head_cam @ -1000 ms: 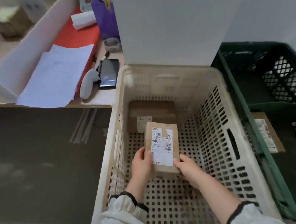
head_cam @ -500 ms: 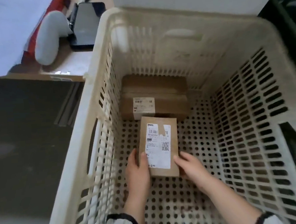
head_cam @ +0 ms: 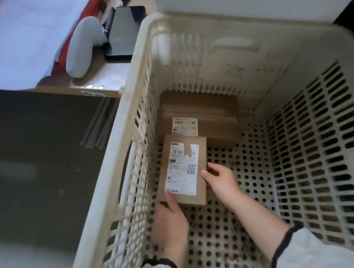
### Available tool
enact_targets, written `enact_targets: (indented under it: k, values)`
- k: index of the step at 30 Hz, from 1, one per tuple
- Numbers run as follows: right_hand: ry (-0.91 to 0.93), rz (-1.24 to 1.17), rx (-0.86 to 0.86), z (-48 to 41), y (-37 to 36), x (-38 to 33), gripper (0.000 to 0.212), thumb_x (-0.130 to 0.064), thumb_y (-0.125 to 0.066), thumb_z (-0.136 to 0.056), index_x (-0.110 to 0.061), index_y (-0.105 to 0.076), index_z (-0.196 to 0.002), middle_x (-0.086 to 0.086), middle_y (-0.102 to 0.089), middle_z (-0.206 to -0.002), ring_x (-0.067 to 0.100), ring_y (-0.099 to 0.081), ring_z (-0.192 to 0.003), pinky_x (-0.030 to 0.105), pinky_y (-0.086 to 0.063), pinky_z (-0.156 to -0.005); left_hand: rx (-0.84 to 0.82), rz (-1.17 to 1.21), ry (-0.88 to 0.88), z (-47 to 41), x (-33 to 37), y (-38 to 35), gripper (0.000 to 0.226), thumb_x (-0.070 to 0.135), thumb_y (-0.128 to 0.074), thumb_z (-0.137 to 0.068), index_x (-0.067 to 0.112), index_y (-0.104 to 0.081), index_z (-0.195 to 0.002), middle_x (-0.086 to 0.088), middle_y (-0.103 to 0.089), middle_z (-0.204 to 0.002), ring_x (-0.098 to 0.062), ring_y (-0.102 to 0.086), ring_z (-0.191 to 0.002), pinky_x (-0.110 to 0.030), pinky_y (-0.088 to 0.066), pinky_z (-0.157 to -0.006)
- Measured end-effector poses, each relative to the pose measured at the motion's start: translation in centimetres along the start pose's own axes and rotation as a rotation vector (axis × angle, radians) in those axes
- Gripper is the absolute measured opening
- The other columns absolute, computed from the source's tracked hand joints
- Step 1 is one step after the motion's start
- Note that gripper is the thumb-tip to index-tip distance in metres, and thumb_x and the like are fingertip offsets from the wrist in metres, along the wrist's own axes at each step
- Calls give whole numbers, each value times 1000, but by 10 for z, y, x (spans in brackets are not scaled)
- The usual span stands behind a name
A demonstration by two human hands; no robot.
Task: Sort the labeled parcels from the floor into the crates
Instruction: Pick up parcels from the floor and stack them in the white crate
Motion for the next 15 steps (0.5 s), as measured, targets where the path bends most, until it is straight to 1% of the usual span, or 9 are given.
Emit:
enact_targets:
  k: [2, 4, 6, 7, 9, 11, 13, 14, 15]
  values:
    - [26, 37, -36, -5, -10, -3, 48, -22, -61, -87, -10, -53, -133, 5, -59, -130, 22, -56, -119, 44, -43, -104, 28, 17, 31, -7, -5, 2, 85, 66, -1, -85, 8, -60, -102, -11, -64, -93, -29, -60, -83, -35, -47, -69]
    - [51, 63, -70, -6, -20, -7, 46, -24, -60, -88, -11, -54, -132, 6, -61, -128, 20, -58, -118, 42, -44, -104, 58, 48, 52, -10, -9, 6, 89, 67, 1, -82, 6, -62, -103, -15, -65, -99, -32, -61, -88, -40, -50, -77]
    - [62, 57, -78, -5, -28, -9, 43, -21, -58, -90, -10, -55, -131, 6, -62, -127, 19, -58, -117, 40, -44, -104, 76, 81, 62, -11, -9, 12, 83, 62, -4, -88, 3, -61, -106, -18, -64, -105, -34, -60, -95, -40, -47, -81]
    - [66, 59, -69, -4, -30, -10, 43, -21, -58, -90, -10, -54, -132, 5, -61, -128, 17, -57, -118, 38, -43, -105, 75, 90, 65, -11, -8, 13, 79, 58, -7, -91, 2, -59, -109, -20, -63, -110, -35, -59, -99, -41, -43, -82]
    - [69, 72, -52, -4, -33, -9, 44, -23, -57, -91, -11, -53, -133, 4, -60, -130, 17, -56, -120, 37, -43, -106, 66, 98, 69, -10, -6, 15, 73, 54, -10, -95, 1, -57, -115, -21, -61, -116, -36, -56, -106, -41, -40, -84]
    - [64, 63, -65, -1, -34, -9, 46, -24, -56, -92, -12, -50, -135, 6, -58, -132, 17, -55, -121, 37, -42, -106, 57, 82, 73, -8, -4, 16, 72, 53, -10, -96, 1, -56, -117, -21, -59, -119, -37, -55, -109, -42, -40, -88]
    - [37, 30, -82, 6, -31, -13, 50, -26, -54, -94, -9, -44, -140, 6, -51, -139, 16, -50, -126, 31, -37, -110, 48, 80, 81, -5, -4, 17, 76, 54, -6, -95, 2, -56, -119, -21, -59, -121, -36, -55, -111, -43, -40, -91]
    - [20, 15, -77, 12, -28, -16, 54, -27, -53, -95, -8, -38, -143, 5, -46, -143, 17, -46, -129, 26, -33, -109, 31, 91, 92, -3, -4, 18, 80, 56, -2, -94, 4, -58, -118, -20, -61, -119, -35, -57, -109, -42, -42, -90]
    - [-1, 9, -60, 18, -24, -20, 58, -29, -52, -95, -8, -31, -145, 4, -42, -145, 17, -42, -132, 24, -31, -107, 11, 103, 95, 0, -4, 20, 84, 59, 1, -92, 7, -61, -114, -18, -64, -111, -32, -60, -102, -39, -44, -85]
Point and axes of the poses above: each hand's wrist, its own z-axis away from the middle knuckle, its own y-axis out of the back of the hand, x = y × z, the point moved 6 cm from there along -z, towards the middle knuckle
